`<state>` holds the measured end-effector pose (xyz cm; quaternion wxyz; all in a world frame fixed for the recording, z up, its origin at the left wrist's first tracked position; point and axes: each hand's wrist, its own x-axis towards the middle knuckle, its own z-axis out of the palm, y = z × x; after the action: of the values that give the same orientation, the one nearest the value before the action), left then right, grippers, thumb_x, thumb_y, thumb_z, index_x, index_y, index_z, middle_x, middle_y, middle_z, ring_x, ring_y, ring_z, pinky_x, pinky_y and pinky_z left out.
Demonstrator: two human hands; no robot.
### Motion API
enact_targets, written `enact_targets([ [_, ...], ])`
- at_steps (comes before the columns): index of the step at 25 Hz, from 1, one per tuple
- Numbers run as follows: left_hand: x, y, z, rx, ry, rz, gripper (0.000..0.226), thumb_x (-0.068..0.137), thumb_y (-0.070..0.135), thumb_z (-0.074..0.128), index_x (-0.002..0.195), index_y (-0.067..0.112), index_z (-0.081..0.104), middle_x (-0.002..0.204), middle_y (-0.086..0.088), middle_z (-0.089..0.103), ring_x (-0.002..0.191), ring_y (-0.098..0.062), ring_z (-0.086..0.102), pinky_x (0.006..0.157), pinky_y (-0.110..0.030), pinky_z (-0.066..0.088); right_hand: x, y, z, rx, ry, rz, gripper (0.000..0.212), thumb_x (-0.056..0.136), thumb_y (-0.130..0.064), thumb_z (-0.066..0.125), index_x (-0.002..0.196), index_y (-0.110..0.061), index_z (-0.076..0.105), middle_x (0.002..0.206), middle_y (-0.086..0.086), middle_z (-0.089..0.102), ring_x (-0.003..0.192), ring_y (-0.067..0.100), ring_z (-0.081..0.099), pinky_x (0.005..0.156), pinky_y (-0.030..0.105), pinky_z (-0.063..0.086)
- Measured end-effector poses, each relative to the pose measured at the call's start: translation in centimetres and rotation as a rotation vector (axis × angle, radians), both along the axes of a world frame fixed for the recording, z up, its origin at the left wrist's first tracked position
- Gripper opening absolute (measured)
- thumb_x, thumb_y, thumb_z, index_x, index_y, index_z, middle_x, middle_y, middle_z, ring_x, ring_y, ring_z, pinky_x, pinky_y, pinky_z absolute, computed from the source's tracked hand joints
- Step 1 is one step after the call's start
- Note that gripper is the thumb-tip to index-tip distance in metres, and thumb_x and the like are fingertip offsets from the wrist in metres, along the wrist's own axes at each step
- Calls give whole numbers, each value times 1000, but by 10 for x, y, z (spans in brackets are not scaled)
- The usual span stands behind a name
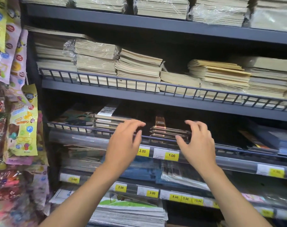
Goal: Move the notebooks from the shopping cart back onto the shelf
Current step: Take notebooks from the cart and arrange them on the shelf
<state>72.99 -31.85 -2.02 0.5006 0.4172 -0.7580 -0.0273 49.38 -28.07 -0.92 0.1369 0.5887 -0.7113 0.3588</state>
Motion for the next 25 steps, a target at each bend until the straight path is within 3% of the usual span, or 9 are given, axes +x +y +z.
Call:
enact_targets([
  [1, -14, -7, 2, 40, -37, -76, 36, 100, 21, 56, 136, 26, 57, 136, 11, 56, 121, -7, 54, 102, -23, 43, -5, -3, 2, 96, -8, -27, 63, 89, -52, 64, 145, -31, 43, 142, 0, 45, 121, 26, 56, 95, 45, 50],
  [3, -37, -17, 8, 154, -107, -150, 46, 101, 22, 54, 147, 20, 47, 147, 2, 50, 136, -15, 47, 114, -30, 36, -7, -9, 4, 247, 21, -30, 70, 91, -60, 58, 150, -34, 34, 146, 2, 44, 120, 27, 59, 94, 44, 52],
  [6, -55, -32, 15, 326, -276, -86, 50, 102, 29, 52, 148, 15, 38, 142, -11, 52, 128, -32, 53, 103, -40, 42, -6, -16, 5, 345, 52, 17, 71, 93, -60, 54, 153, -35, 27, 143, 6, 50, 121, 32, 59, 94, 45, 52],
  [11, -65, -40, 16, 368, -509, 28, 45, 105, 36, 39, 143, 13, 32, 111, -18, 68, 102, -40, 63, 84, -46, 50, -18, -24, 15, 440, 74, 37, 72, 97, -56, 50, 157, -27, 22, 123, 9, 67, 113, 33, 63, 91, 46, 54],
  [17, -62, -39, 14, 367, -450, -8, 40, 106, 34, 41, 140, 13, 36, 100, -17, 68, 94, -42, 62, 73, -43, 44, -19, -28, 9, 417, 139, 45, 66, 102, -51, 48, 156, -24, 22, 108, 9, 72, 98, 32, 67, 82, 46, 57],
  [25, -66, -36, 16, 396, -367, 0, 39, 105, 31, 47, 139, 13, 41, 104, -13, 68, 100, -39, 62, 75, -40, 42, -21, -32, 13, 385, 90, 33, 68, 98, -50, 56, 156, -27, 29, 114, 8, 72, 109, 35, 64, 88, 44, 53],
])
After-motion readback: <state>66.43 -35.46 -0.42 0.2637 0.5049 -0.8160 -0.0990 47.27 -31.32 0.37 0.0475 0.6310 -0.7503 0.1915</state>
